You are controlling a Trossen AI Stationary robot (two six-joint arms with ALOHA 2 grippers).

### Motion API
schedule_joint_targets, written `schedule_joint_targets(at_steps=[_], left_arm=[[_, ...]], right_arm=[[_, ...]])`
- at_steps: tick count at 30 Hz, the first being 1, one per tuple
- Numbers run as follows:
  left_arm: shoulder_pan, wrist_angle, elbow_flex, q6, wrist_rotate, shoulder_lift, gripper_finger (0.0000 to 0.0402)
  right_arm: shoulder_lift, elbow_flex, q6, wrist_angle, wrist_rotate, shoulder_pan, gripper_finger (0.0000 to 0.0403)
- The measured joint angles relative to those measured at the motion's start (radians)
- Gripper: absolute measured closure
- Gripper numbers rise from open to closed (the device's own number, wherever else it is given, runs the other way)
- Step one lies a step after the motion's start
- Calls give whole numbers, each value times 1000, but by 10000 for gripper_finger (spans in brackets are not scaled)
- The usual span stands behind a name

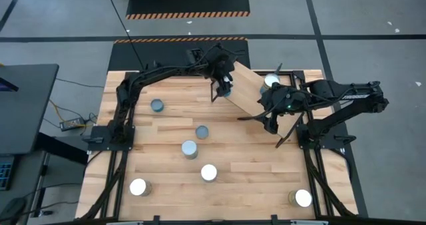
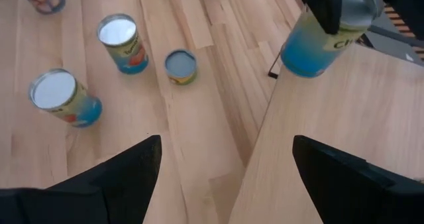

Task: Pick and place cans onto a shelf
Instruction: Put the canned cherries on the shelf aligned with the other canned cherries

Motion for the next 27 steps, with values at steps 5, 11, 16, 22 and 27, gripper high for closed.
schedule_joint_targets(at_steps=[5,11,16,22,27], left_arm=[[-1,31,0,19,-17,-1,49],[8,26,35,38,-23,-70,49],[9,-211,81,46,-52,-211,53],[20,-338,83,-7,-51,-391,80],[12,-359,83,19,-43,-455,114]], right_arm=[[0,0,-10,20,0,-5,54],[0,0,-69,104,28,-13,55],[1,0,-200,312,79,-28,55],[70,1,-312,526,-20,-123,55],[175,1,-389,669,-61,-227,55]])
